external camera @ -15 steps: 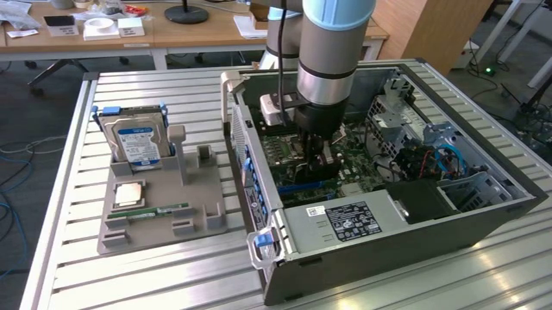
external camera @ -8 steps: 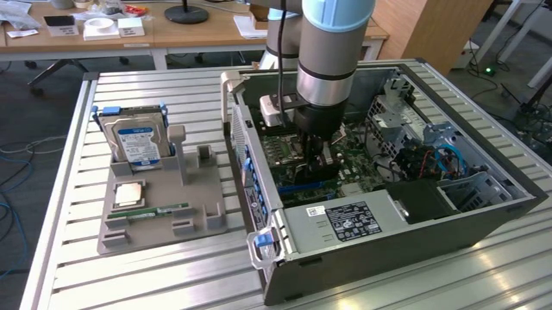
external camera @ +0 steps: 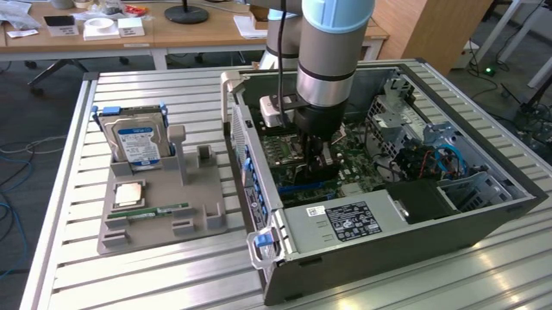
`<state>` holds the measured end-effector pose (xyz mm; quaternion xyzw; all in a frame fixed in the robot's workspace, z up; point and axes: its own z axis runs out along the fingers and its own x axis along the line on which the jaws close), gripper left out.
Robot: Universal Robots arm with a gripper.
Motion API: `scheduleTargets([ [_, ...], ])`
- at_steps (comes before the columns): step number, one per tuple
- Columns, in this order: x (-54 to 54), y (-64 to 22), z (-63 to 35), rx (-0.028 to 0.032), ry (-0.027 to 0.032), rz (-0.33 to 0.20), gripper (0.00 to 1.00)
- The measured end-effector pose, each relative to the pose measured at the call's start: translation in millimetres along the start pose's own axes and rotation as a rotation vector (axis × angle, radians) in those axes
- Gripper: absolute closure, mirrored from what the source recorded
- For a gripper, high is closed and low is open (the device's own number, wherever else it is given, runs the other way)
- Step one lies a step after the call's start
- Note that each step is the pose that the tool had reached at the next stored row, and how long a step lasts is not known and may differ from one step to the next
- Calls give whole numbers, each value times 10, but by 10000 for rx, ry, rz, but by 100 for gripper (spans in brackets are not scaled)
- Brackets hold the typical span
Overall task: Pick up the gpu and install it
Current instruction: 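Insert the gpu into the slot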
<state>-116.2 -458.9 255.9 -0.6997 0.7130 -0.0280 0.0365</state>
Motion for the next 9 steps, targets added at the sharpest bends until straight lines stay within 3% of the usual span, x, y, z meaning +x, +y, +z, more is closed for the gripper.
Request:
scheduleTargets([
  [9,0,1,9,1,-2,0,74],
])
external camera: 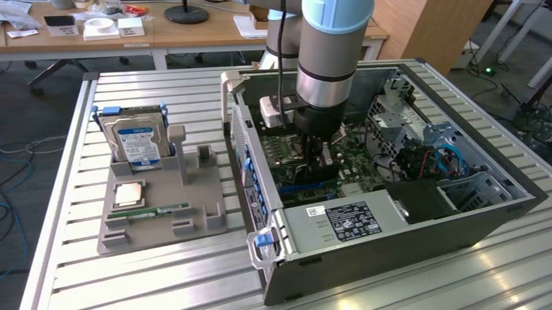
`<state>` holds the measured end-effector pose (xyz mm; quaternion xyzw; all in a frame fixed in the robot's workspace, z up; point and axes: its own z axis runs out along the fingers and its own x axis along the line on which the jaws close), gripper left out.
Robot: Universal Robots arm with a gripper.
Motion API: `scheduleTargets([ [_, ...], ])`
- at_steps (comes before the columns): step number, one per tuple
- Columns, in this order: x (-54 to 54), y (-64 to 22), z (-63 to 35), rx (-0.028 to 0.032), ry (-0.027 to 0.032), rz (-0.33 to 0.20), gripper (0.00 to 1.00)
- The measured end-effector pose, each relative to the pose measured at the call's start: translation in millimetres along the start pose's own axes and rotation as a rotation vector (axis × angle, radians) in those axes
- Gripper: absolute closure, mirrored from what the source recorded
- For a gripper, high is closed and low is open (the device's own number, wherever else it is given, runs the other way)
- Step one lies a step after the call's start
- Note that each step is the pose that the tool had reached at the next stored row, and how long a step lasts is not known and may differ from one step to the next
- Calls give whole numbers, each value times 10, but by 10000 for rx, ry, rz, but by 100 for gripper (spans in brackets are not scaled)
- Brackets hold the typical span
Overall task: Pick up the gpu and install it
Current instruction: 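Insert the gpu into the slot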
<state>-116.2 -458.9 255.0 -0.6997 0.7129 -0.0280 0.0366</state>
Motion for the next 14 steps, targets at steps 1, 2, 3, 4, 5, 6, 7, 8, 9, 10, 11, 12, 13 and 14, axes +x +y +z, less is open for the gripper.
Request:
scheduleTargets([
  [1,0,0,1,-1,2,0,74],
  [2,0,0,2,-1,2,0,74],
  [3,0,0,3,-1,2,0,74],
  [4,0,0,3,-1,1,0,74],
  [5,0,0,3,-1,2,0,74],
  [6,0,1,3,-1,1,0,74],
  [7,0,0,3,-1,1,0,74],
  [8,0,0,4,0,-5,1,74],
  [9,0,0,3,1,-8,2,74],
  [10,0,0,2,1,-9,2,74],
  [11,0,0,2,1,-9,2,74],
  [12,0,0,1,0,-7,1,74],
  [13,0,0,0,-1,-5,1,74],
  [14,0,0,0,-1,-6,1,74],
])
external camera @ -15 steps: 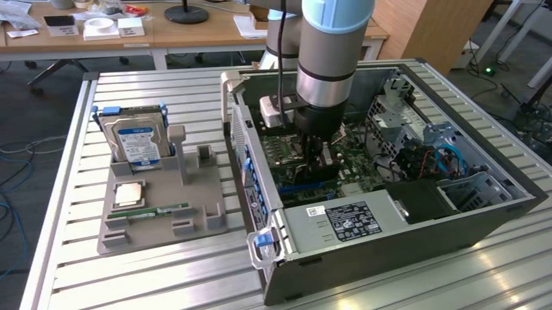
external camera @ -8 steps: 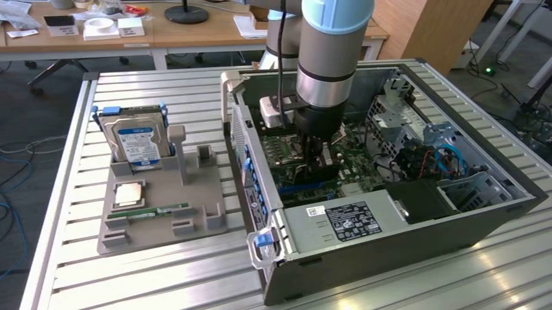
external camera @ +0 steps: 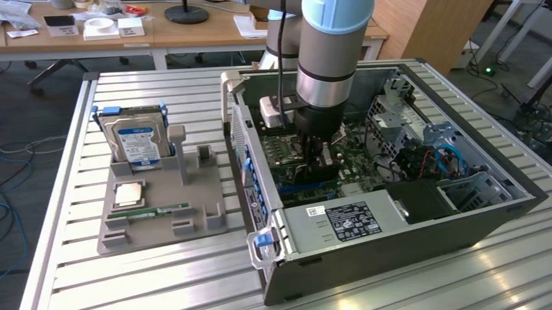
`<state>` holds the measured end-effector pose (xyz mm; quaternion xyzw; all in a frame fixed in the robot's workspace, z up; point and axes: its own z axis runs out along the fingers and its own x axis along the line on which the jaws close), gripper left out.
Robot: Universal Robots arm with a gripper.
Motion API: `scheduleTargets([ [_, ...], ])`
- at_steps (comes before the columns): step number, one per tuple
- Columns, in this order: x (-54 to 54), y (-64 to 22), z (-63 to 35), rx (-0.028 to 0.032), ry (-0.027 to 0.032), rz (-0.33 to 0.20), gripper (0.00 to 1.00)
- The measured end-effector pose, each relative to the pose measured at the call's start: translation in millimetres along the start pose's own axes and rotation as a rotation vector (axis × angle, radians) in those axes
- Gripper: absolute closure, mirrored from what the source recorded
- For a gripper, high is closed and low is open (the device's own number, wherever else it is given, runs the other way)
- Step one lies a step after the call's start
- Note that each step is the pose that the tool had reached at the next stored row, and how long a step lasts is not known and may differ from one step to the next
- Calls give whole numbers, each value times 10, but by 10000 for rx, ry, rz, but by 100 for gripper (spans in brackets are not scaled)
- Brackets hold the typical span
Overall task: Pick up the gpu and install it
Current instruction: 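Insert the gpu into the slot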
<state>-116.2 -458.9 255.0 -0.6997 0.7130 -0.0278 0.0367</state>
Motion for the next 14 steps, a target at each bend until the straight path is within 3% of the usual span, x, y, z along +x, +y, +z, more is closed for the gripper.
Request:
scheduleTargets([
  [9,0,0,0,-1,-24,10,74],
  [14,0,0,0,-1,-83,18,74],
])
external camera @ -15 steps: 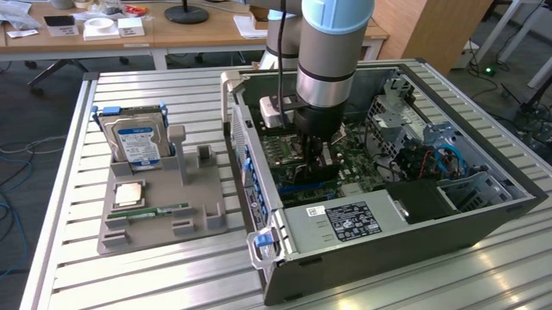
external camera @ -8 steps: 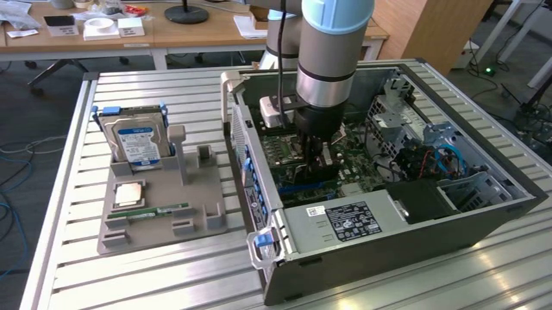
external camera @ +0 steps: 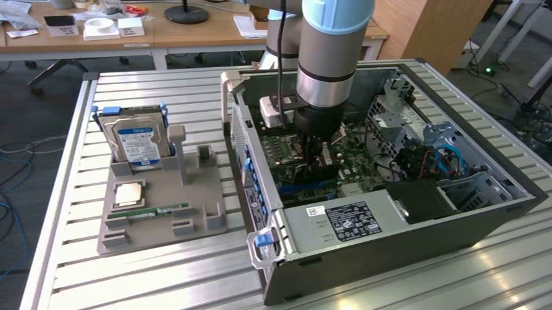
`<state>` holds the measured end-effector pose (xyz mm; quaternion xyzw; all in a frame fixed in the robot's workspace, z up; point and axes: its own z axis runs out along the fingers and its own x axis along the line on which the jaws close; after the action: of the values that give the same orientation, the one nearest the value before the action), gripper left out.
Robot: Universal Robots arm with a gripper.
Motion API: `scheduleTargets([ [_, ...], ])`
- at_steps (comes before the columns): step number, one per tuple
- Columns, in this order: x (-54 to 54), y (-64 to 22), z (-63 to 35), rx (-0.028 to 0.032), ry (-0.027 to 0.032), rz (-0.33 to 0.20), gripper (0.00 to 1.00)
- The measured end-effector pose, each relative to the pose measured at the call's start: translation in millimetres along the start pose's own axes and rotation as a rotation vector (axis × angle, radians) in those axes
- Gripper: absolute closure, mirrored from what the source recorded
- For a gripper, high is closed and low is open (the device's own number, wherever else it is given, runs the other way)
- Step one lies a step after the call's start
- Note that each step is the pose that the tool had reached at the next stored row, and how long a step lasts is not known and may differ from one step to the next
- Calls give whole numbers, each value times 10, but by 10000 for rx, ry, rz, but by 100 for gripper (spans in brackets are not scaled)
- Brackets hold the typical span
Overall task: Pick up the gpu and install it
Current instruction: 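Insert the gpu into the slot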
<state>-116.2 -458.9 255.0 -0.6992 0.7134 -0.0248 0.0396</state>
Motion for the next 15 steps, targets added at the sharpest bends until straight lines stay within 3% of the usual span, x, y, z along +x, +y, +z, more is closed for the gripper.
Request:
scheduleTargets([
  [2,0,0,0,0,-35,3,74],
  [15,20,5,21,0,-34,2,74],
])
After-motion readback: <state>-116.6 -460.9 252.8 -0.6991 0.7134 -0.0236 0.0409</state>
